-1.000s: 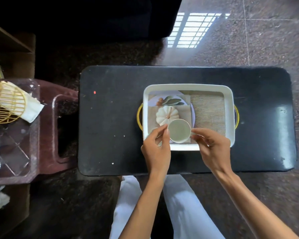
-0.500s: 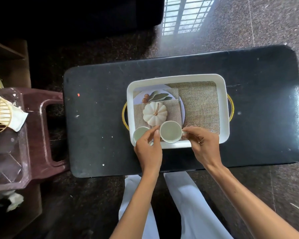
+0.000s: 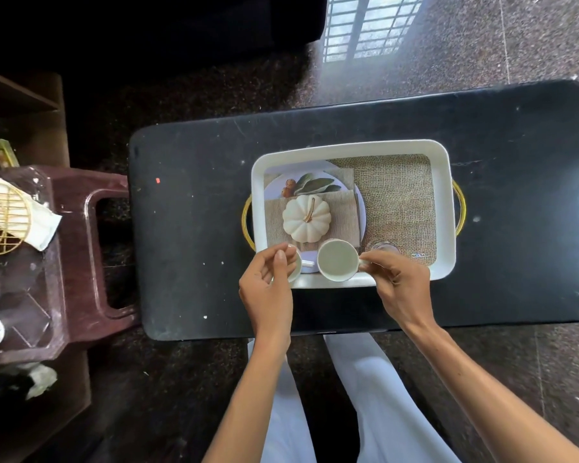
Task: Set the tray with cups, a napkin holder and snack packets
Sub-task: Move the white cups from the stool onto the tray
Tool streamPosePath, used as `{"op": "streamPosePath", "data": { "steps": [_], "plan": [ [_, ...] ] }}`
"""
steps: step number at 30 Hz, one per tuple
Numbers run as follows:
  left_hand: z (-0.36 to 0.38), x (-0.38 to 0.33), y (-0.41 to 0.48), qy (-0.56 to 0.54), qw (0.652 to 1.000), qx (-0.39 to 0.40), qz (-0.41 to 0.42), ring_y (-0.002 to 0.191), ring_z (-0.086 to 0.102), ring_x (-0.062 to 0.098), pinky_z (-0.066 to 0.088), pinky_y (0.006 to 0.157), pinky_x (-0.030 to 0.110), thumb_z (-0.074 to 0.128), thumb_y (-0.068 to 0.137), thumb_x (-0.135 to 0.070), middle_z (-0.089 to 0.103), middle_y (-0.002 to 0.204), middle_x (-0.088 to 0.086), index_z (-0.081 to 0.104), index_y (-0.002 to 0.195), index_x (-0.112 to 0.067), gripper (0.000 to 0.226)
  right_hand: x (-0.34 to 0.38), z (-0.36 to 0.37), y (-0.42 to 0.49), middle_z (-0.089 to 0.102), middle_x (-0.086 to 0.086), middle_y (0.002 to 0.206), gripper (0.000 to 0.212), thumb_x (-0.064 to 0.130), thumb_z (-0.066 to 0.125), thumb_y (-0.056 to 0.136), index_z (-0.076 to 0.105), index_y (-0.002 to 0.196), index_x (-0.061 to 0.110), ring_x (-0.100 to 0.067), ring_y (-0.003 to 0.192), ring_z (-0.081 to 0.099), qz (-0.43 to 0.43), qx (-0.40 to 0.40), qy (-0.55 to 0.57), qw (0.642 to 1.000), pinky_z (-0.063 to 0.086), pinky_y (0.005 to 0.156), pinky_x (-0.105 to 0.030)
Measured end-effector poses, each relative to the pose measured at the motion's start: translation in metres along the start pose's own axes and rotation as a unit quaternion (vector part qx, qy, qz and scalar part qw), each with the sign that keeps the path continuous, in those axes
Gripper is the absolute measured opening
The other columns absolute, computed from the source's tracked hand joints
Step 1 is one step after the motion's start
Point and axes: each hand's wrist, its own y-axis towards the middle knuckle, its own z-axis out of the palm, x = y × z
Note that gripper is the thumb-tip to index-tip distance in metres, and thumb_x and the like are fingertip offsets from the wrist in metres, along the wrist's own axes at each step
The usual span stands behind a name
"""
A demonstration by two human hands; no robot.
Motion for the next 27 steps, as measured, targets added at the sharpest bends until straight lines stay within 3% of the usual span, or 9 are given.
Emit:
{"op": "streamPosePath", "data": {
  "steps": [3, 6, 8, 12, 16, 20, 24, 27],
  "plan": [
    [-0.005, 0.001, 0.000, -0.006, 1.000, -0.008, -0.004, 0.089, 0.079, 0.012, 0.061, 0.078, 0.020, 0.058, 0.102, -0.008, 0.082, 0.089, -0.003, 0.075, 0.097, -0.019, 0.021, 0.000, 0.003, -0.004, 0.075, 0.006, 0.093, 0.027, -0.006, 0.078, 0.079, 0.079, 0.100, 0.010, -0.009, 0.088, 0.072, 0.009, -0.004, -0.008, 1.000, 0.060, 0.083, -0.029],
    [-0.010, 0.003, 0.001, -0.011, 1.000, -0.011, -0.010, 0.091, 0.079, 0.013, 0.062, 0.082, 0.023, 0.058, 0.102, -0.008, 0.082, 0.090, -0.003, 0.075, 0.098, -0.019, 0.021, -0.001, 0.005, -0.006, 0.073, 0.012, 0.092, 0.028, -0.005, 0.078, 0.079, 0.079, 0.101, 0.012, 0.005, 0.089, 0.069, 0.031, -0.004, -0.009, 0.999, 0.054, 0.083, -0.012],
    [-0.013, 0.004, 0.001, -0.012, 1.000, -0.010, -0.016, 0.092, 0.079, 0.013, 0.061, 0.082, 0.023, 0.057, 0.102, -0.008, 0.082, 0.091, -0.003, 0.075, 0.100, -0.017, 0.020, -0.002, 0.007, -0.006, 0.072, 0.014, 0.092, 0.025, -0.003, 0.079, 0.079, 0.079, 0.100, 0.012, 0.009, 0.091, 0.068, 0.037, -0.005, -0.006, 0.999, 0.053, 0.083, -0.010],
    [-0.024, 0.004, -0.002, -0.024, 0.999, -0.008, -0.021, 0.095, 0.079, 0.014, 0.062, 0.085, 0.024, 0.057, 0.104, -0.012, 0.082, 0.096, 0.003, 0.075, 0.107, -0.012, 0.018, -0.001, 0.008, -0.006, 0.075, 0.008, 0.091, 0.018, 0.012, 0.079, 0.082, 0.079, 0.100, 0.014, 0.002, 0.089, 0.069, 0.048, 0.002, -0.018, 0.999, 0.055, 0.081, -0.014],
    [-0.036, -0.004, -0.003, -0.084, 0.996, -0.011, -0.038, 0.100, 0.078, 0.018, 0.061, 0.085, 0.023, 0.053, 0.106, -0.018, 0.081, 0.100, 0.007, 0.073, 0.111, -0.013, 0.021, 0.002, 0.008, -0.004, 0.076, 0.003, 0.093, 0.017, 0.012, 0.078, 0.084, 0.078, 0.101, 0.013, -0.008, 0.090, 0.072, 0.075, 0.022, -0.023, 0.997, 0.058, 0.082, -0.024],
    [-0.052, -0.013, -0.002, -0.137, 0.988, -0.031, -0.057, 0.104, 0.077, 0.021, 0.061, 0.087, 0.026, 0.050, 0.108, -0.024, 0.080, 0.104, 0.010, 0.069, 0.119, -0.010, 0.026, 0.012, 0.003, 0.003, 0.074, 0.003, 0.100, 0.023, 0.013, 0.075, 0.086, 0.075, 0.109, 0.012, -0.012, 0.094, 0.071, 0.098, 0.086, -0.027, 0.991, 0.053, 0.081, -0.013],
    [-0.080, -0.022, 0.003, -0.131, 0.988, -0.061, -0.051, 0.103, 0.077, 0.018, 0.062, 0.083, 0.027, 0.048, 0.108, -0.026, 0.081, 0.107, 0.004, 0.071, 0.119, -0.017, 0.027, 0.027, -0.003, 0.011, 0.065, 0.012, 0.114, 0.035, 0.021, 0.074, 0.087, 0.067, 0.121, 0.026, -0.005, 0.100, 0.063, 0.074, 0.144, -0.062, 0.985, 0.050, 0.084, -0.022],
    [-0.112, -0.030, 0.008, -0.126, 0.986, -0.097, -0.040, 0.099, 0.077, 0.017, 0.063, 0.081, 0.030, 0.047, 0.109, -0.024, 0.081, 0.105, 0.000, 0.073, 0.115, -0.021, 0.026, 0.042, -0.001, 0.014, 0.065, 0.014, 0.113, 0.029, 0.033, 0.069, 0.088, 0.063, 0.114, 0.045, -0.010, 0.099, 0.065, 0.050, 0.120, -0.092, 0.987, 0.050, 0.075, -0.013]
  ]
}}
